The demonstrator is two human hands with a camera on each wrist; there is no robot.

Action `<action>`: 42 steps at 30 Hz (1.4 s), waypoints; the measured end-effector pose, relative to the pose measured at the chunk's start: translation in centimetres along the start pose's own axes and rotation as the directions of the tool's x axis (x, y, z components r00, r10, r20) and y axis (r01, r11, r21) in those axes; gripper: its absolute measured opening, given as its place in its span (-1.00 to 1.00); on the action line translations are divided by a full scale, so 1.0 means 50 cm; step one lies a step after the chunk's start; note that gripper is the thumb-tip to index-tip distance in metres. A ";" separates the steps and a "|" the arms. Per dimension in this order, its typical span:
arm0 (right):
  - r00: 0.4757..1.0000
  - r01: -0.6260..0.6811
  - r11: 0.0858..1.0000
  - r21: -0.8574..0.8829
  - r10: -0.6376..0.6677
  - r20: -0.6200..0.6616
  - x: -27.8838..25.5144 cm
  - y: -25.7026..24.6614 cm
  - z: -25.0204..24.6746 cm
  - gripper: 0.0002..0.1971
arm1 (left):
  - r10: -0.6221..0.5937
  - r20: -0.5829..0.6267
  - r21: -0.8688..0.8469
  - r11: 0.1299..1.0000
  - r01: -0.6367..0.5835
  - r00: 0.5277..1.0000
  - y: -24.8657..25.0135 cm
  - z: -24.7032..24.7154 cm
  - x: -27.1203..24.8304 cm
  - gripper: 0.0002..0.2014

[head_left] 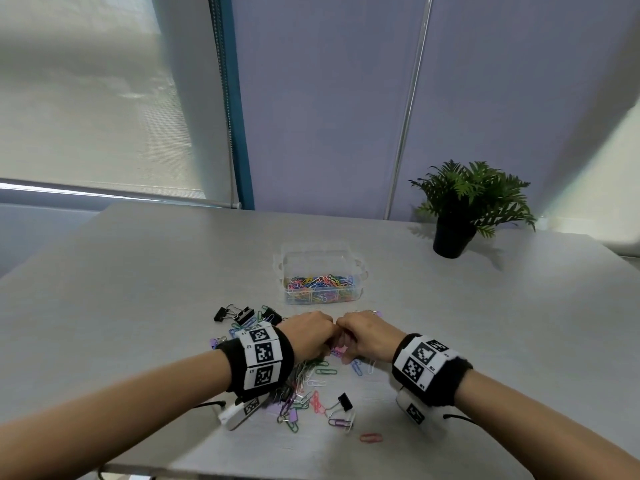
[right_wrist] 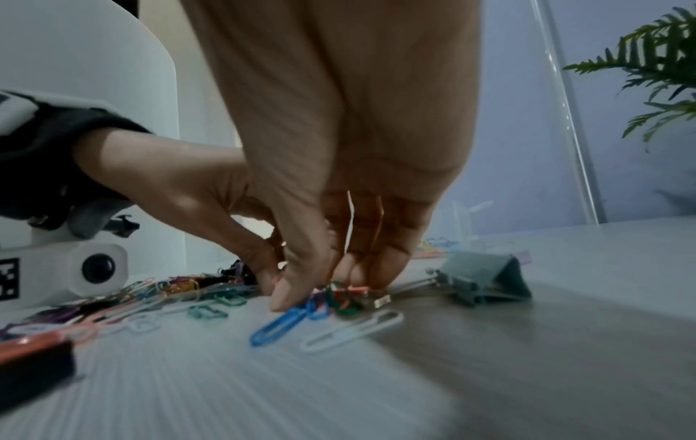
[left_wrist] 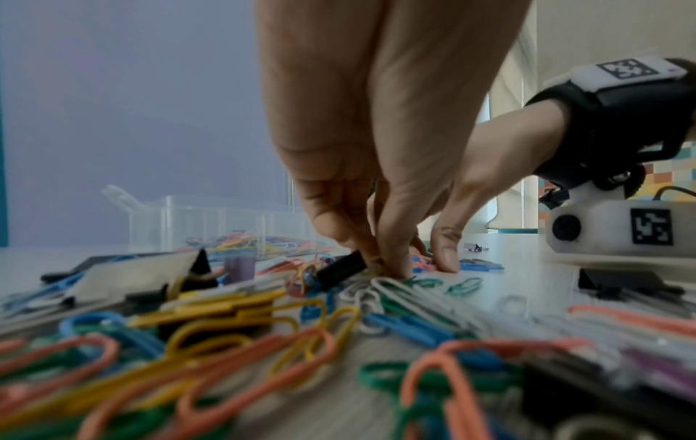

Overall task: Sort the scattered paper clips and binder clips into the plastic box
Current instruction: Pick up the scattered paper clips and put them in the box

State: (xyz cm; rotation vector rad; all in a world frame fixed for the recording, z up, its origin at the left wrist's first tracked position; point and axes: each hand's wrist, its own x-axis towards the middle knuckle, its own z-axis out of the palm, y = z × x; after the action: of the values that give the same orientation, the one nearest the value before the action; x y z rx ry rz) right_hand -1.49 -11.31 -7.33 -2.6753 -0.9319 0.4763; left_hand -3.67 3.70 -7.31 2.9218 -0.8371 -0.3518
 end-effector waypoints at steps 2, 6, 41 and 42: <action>1.000 0.013 1.000 0.028 -0.013 -0.023 -0.004 0.001 -0.001 -0.92 | 0.004 0.011 0.023 1.000 -0.005 1.000 -0.001 0.001 -0.001 -0.80; 0.998 0.016 0.999 0.045 -0.013 -0.066 -0.013 0.002 0.003 -0.86 | 0.010 -0.003 0.044 0.999 -0.010 1.000 -0.010 0.001 -0.002 -0.81; 0.951 -0.291 0.954 0.076 0.297 -0.089 -0.044 -0.050 0.033 -0.82 | -0.273 -0.264 -0.364 0.916 0.166 0.925 -0.103 -0.142 0.087 -0.89; 0.950 -0.293 0.953 0.082 0.299 -0.084 -0.044 -0.050 0.030 -0.82 | -0.298 -0.260 -0.356 0.914 0.196 0.918 -0.111 -0.143 0.094 -0.89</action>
State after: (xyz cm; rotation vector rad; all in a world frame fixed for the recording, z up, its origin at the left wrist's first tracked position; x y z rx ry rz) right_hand -5.07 -10.63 -7.35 -2.7577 -0.4784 0.4269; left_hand 4.80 6.01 -2.07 2.6709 -0.3217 -0.0324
